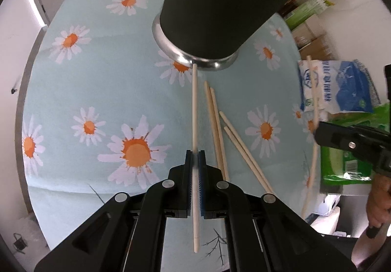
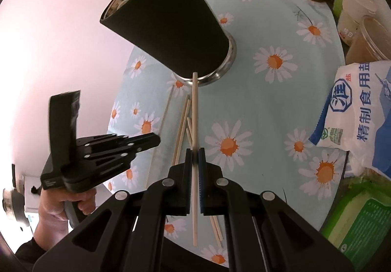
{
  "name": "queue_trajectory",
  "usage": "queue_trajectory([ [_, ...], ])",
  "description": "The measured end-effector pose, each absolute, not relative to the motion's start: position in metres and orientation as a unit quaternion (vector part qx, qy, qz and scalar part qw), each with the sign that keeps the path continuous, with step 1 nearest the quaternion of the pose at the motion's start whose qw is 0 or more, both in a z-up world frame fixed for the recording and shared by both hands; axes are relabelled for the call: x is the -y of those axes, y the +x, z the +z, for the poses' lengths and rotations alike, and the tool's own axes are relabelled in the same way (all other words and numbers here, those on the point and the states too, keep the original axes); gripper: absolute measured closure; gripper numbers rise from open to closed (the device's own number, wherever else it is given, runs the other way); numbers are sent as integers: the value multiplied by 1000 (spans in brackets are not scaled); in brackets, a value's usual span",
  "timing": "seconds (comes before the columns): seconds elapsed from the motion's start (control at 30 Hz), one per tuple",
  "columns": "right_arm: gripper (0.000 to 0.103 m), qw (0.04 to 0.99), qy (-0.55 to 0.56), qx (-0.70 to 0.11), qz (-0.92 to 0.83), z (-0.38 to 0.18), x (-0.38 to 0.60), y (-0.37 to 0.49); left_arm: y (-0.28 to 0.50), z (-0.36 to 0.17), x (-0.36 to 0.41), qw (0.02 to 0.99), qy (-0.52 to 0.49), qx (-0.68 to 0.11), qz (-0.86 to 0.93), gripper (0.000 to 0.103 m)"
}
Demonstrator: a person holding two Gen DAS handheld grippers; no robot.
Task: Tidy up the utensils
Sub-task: 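Close the left gripper on another chopstick while the right gripper holds its chopstick, then lift both held chopsticks up and carry them over the black holder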
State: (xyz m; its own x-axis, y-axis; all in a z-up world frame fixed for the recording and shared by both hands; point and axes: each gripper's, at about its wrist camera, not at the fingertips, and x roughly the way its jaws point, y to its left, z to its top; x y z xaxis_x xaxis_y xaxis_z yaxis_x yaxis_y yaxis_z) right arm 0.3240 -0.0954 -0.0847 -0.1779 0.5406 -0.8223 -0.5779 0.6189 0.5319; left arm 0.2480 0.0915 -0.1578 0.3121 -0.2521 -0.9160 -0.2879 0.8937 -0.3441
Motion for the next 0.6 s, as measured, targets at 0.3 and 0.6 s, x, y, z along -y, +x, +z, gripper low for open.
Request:
queue_trajectory([
  [0.3, 97, 661, -10, -625, 416, -84, 80, 318, 232, -137, -114, 801, -234, -550, -25, 100],
  [0.6, 97, 685, 23, -588, 429, -62, 70, 307, 211, -103, -132, 828, -218, -511, -80, 100],
])
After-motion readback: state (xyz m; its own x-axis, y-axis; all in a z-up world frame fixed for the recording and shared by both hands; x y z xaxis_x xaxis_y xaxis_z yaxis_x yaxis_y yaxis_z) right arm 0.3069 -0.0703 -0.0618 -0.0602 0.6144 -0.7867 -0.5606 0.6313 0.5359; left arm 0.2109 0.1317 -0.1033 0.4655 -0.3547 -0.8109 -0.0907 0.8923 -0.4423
